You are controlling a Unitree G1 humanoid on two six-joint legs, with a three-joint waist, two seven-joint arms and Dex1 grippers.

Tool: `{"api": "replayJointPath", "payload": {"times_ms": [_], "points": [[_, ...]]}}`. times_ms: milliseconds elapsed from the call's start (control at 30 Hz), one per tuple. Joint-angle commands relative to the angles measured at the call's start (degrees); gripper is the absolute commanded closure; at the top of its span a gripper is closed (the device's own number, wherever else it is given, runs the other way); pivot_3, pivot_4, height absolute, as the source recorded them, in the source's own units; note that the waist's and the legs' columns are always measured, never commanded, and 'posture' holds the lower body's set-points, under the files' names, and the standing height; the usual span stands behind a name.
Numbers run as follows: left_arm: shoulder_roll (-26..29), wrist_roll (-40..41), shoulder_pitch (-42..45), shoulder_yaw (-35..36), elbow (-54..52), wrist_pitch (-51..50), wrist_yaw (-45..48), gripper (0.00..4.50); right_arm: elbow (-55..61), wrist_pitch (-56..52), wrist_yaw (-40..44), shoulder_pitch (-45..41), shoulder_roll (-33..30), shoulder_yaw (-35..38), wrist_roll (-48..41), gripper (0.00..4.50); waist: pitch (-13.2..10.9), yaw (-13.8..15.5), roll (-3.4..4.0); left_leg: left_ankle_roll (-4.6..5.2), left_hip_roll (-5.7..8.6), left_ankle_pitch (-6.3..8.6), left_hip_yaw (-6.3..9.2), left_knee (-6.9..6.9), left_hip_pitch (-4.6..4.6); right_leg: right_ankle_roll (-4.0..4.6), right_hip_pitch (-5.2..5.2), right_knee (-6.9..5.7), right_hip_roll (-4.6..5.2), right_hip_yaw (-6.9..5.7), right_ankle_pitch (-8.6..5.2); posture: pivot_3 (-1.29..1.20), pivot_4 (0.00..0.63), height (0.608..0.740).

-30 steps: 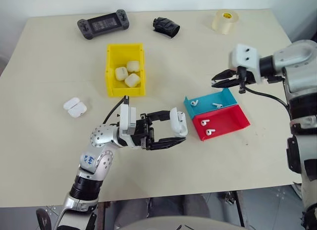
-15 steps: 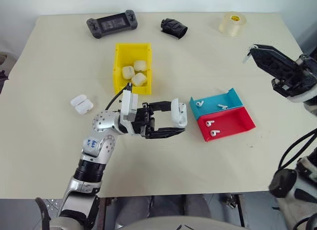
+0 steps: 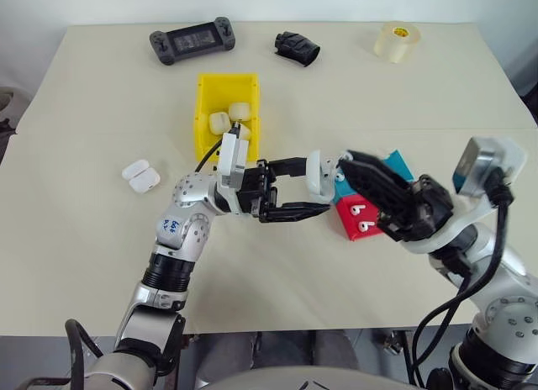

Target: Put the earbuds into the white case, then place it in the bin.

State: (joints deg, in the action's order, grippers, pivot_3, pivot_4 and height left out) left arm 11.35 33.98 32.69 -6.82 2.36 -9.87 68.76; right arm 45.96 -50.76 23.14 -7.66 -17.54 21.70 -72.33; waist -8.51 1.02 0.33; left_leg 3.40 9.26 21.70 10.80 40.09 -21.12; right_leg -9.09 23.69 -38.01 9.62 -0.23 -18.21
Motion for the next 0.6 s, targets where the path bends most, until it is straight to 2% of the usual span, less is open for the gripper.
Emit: {"api": "replayJointPath", "payload": {"times_ms": [33, 267, 600], "points": [[-0.6, 0.9, 0.7, 0.1, -1.3, 0.0, 0.6, 1.7, 3.4, 4.3, 0.5, 2.2, -1.7, -2.8, 0.2, 4.0, 0.0, 0.0, 0.0, 0.0, 0.0, 0.0, 0.0, -0.01, 0.0, 0.0, 0.0, 0.01, 0.0, -0.01, 0.0, 0.0, 0.15, 0.74], [-0.9, 0.8, 0.9, 0.0, -1.1, -0.1, 1.0, 1.7, 3.5, 8.7, 1.0, 5.7, -6.8, -5.2, -1.1, 4.0, 0.0, 0.1, 0.0, 0.0, 0.01, 0.0, 0.02, 0.0, 0.0, 0.0, -0.03, 0.07, 0.0, -0.05, 0.0, 0.0, 0.15, 0.74], [-1.4, 0.6, 0.7, 0.0, -1.7, 0.0, 1.0, 1.7, 1.1, 12.0, 2.4, 7.7, -11.9, -7.8, 1.8, 4.0, 0.0, 0.2, -0.01, 0.0, 0.0, 0.0, 0.03, 0.01, 0.0, 0.0, -0.07, 0.12, 0.0, -0.09, 0.0, 0.0, 0.15, 0.74]]}}
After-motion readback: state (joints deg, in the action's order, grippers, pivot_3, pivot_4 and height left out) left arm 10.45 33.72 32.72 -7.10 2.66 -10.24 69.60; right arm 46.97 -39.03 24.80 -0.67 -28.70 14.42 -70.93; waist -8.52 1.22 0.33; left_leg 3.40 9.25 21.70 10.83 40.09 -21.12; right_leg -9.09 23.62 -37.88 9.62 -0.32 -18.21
